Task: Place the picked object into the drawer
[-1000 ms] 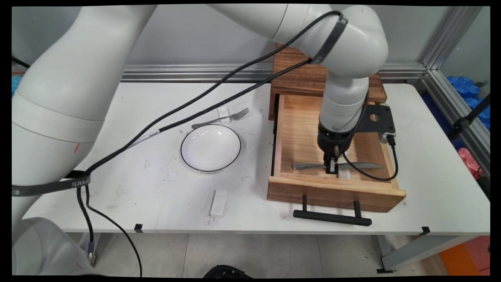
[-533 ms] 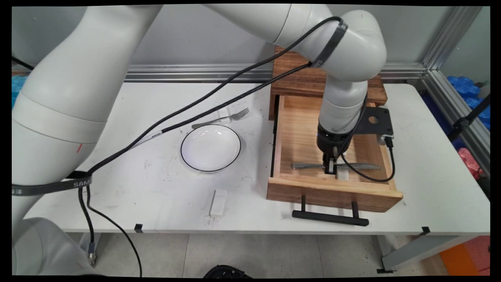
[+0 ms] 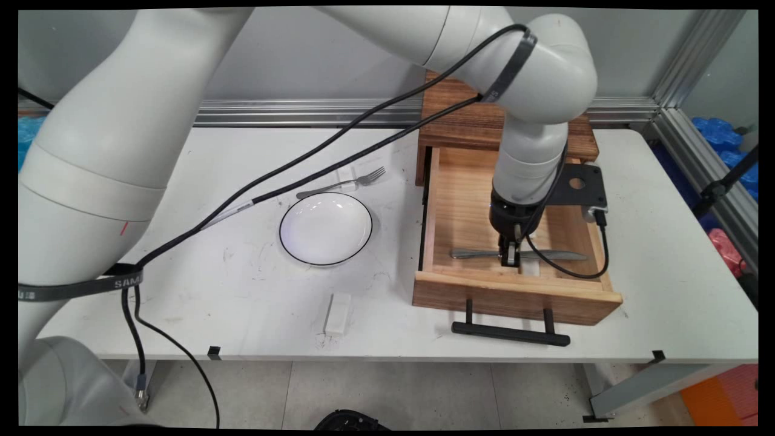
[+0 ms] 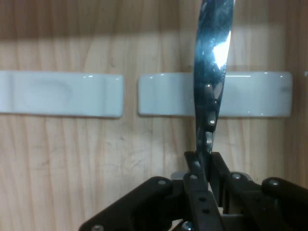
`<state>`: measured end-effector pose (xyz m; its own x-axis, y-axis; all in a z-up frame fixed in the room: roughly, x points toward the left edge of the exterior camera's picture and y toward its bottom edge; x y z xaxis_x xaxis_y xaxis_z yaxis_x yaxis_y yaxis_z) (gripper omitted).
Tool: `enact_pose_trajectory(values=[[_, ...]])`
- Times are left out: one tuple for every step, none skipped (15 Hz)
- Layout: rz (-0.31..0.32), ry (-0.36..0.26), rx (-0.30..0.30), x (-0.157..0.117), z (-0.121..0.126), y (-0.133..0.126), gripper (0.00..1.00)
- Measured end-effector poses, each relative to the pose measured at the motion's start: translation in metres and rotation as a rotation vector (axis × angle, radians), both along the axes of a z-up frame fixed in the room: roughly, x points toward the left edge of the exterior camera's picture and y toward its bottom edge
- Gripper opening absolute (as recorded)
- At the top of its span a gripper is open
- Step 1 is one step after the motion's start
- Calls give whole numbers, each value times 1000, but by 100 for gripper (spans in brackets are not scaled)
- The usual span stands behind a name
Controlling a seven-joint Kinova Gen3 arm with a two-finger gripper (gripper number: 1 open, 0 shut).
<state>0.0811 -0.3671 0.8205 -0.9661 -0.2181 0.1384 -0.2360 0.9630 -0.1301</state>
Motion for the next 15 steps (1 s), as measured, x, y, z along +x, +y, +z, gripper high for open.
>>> enact_pose_trajectory(values=[[-1,0,-1,0,1,0,0],[-2,1,-2,0,2,-1,0],[-4,1,-2,0,4,-1,0],[-6,1,-2,0,5,-1,0],[-7,1,-2,0,7,-1,0],[-8,1,-1,0,9,-1,0],[-9,0,0,1,11,-1,0],[-9,-1,2,1,12,0,0],[-9,-3,4,2,14,0,0],[-8,-5,5,3,15,1,0],[-8,-6,6,3,15,1,0],[-8,-8,7,4,16,1,0],[-8,-9,6,4,17,0,0],[-7,-11,5,4,18,-1,0],[-6,-11,4,5,18,-1,0]])
